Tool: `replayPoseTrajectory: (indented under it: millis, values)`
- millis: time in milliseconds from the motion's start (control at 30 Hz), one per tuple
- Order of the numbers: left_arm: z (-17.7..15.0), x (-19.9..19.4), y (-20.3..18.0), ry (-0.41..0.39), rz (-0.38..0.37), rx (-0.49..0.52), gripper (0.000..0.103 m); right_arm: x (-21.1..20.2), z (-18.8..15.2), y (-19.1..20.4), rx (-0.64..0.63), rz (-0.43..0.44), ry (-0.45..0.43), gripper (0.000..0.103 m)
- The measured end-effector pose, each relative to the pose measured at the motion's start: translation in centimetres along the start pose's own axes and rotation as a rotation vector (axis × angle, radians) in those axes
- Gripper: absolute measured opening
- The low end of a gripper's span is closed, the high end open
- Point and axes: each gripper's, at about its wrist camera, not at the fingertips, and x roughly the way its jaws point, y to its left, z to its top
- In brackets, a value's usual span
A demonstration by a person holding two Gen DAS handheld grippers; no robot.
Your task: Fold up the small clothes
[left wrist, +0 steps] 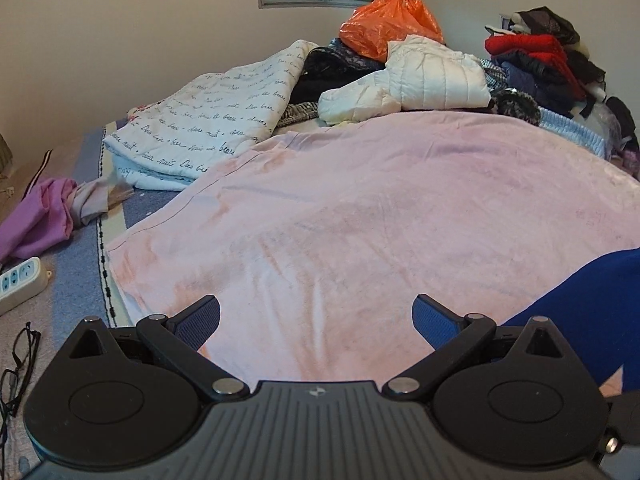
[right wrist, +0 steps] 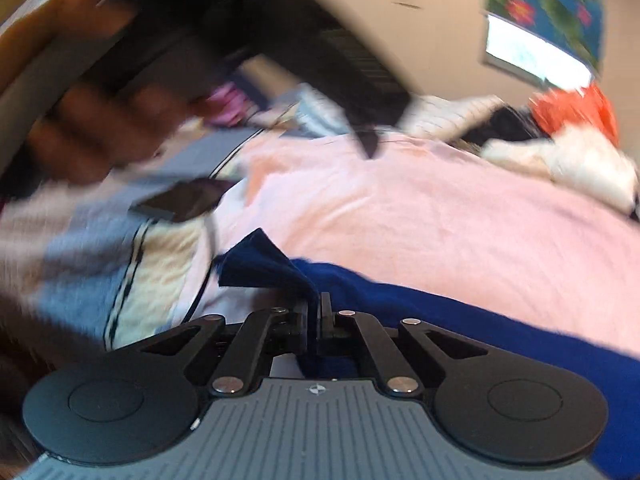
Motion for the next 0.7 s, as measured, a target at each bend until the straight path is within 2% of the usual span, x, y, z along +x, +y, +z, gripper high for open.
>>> replayPoseTrajectory:
  millis: [133,300,467,600,700]
  values:
    - [0.1,-0.2,-2.7,-0.008,-0.044,0.028,0.103,-4.0,0.5,-7.8,0.308,-0.071,-0.114,0.002]
    - [-1.1,0.1,-8.4,0.020,-0.141,0.150,0.103,-10.8,-1.4,-15.7,0.582,-0.205,-0.247,0.005]
    - [-2.7,-0.2,-15.3,0.018,-0.248,0.285,0.103,-15.5,-4.8,-19.1,0.717,-0.261,-0.331,0.006]
    - [-4.2,-1.4,-20.5,-0.022,-0.315,0.394,0.103,-16.9,-6.8,-20.4,0.770,-0.287,-0.341,0.006]
    - [-5.9,-2.3,-24.2,-0.085,-0.306,0.503,0.103,-17.5,-7.5,-20.7,0.784,-0.289,-0.334,0.006]
